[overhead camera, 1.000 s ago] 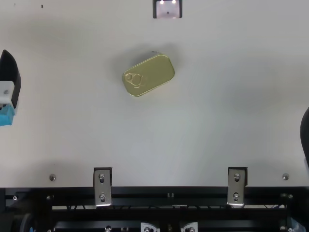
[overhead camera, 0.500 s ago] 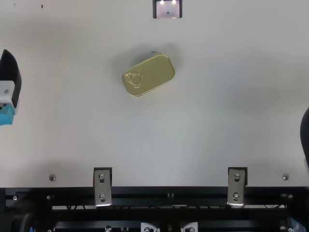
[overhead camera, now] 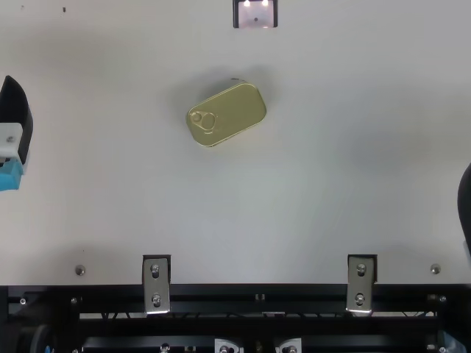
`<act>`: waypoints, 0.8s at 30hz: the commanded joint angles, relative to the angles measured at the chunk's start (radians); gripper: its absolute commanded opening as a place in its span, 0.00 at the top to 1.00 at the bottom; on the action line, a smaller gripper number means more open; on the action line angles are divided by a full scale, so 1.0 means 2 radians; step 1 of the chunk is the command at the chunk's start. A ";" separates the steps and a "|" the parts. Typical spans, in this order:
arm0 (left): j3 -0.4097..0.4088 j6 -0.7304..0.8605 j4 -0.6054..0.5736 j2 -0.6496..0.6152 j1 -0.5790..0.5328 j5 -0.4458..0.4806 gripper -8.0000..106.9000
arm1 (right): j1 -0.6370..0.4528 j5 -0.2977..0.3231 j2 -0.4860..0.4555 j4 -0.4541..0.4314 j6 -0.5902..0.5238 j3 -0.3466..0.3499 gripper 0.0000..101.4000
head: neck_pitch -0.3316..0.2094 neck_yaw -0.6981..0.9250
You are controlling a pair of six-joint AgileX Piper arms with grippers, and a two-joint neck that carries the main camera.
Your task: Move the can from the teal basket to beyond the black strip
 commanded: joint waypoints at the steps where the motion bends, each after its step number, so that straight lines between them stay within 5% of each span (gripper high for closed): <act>1: 0.000 0.000 0.000 0.000 0.000 0.000 0.15 | 0.000 0.000 0.000 0.000 0.000 0.000 0.00 | -0.007 0.000; 13: 0.000 0.000 0.000 0.000 0.000 0.000 0.15 | 0.003 -0.011 0.014 -0.014 0.003 -0.014 0.00 | -0.007 0.000; 24: 0.000 0.000 0.000 0.000 0.000 0.000 0.15 | 0.028 -0.068 0.165 -0.095 0.016 -0.154 0.00 | -0.007 0.000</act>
